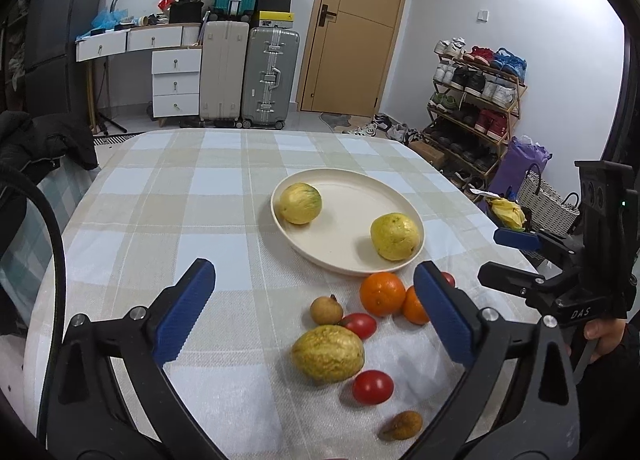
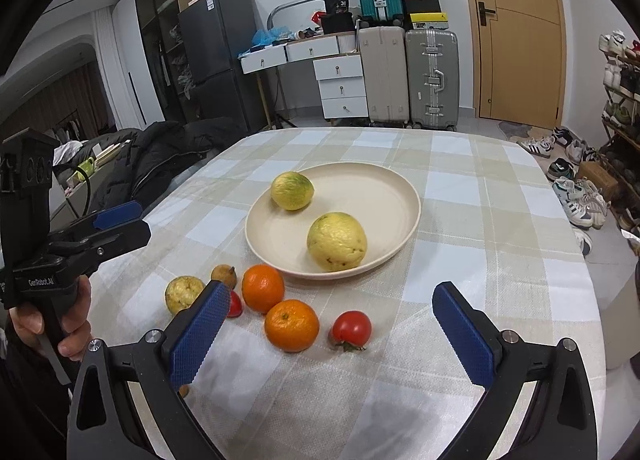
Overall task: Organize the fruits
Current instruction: 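Move the right tool toward a red tomato while the left tool nears the wrinkled passion fruit, then grasp the red tomato with the right tool while the left tool grasps the wrinkled passion fruit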
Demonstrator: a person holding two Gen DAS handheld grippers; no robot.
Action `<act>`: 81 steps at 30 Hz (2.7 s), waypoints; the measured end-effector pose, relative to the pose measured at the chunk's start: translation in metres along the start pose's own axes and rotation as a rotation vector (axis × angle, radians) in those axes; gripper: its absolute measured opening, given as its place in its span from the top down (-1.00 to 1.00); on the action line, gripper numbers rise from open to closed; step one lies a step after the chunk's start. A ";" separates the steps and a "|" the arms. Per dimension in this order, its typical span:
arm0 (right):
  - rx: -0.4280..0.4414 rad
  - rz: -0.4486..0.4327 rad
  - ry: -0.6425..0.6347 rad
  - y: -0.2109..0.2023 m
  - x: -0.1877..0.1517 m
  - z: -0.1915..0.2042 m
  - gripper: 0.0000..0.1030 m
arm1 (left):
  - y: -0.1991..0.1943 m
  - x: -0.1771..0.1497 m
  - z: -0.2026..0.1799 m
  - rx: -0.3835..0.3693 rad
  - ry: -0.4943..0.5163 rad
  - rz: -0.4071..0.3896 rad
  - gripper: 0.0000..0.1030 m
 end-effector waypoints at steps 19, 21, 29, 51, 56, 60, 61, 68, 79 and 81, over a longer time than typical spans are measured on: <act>0.070 0.126 -0.040 0.021 -0.026 0.013 -1.00 | 0.002 -0.015 0.001 0.026 -0.004 0.029 -0.93; 0.074 0.133 -0.037 0.024 -0.028 0.013 -1.00 | 0.003 -0.016 0.002 0.037 -0.001 0.035 -0.93; 0.061 0.144 -0.004 0.027 -0.030 0.007 -1.00 | 0.011 -0.022 0.002 0.029 0.004 0.059 -0.93; -0.124 0.112 0.028 0.033 -0.025 -0.029 -1.00 | 0.040 -0.039 -0.012 0.020 0.053 0.142 -0.93; -0.134 0.119 0.030 0.036 -0.027 -0.030 -1.00 | 0.044 -0.042 -0.011 0.026 0.051 0.156 -0.93; -0.149 0.131 0.031 0.038 -0.029 -0.033 -1.00 | 0.048 -0.044 -0.012 0.023 0.052 0.170 -0.93; -0.151 0.135 0.033 0.038 -0.029 -0.034 -1.00 | 0.049 -0.044 -0.012 0.023 0.052 0.172 -0.93; -0.160 0.158 0.027 0.043 -0.031 -0.036 -0.94 | 0.054 -0.046 -0.009 0.026 0.036 0.193 -0.93; -0.155 0.194 -0.018 0.053 -0.032 -0.030 -0.52 | 0.055 -0.048 -0.006 0.012 0.018 0.205 -0.93; -0.158 0.198 -0.027 0.055 -0.031 -0.029 -0.45 | 0.055 -0.048 -0.006 0.011 0.019 0.206 -0.93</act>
Point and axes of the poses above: each gripper's, at about its wrist camera, not at the fingertips, and y roughly the way its jaws point, z to its left, x to its top, the point moved 4 cm from there along y, roughly the way its jaws point, and after that the axes turned 7 degrees about y, right-handed, at the moved point
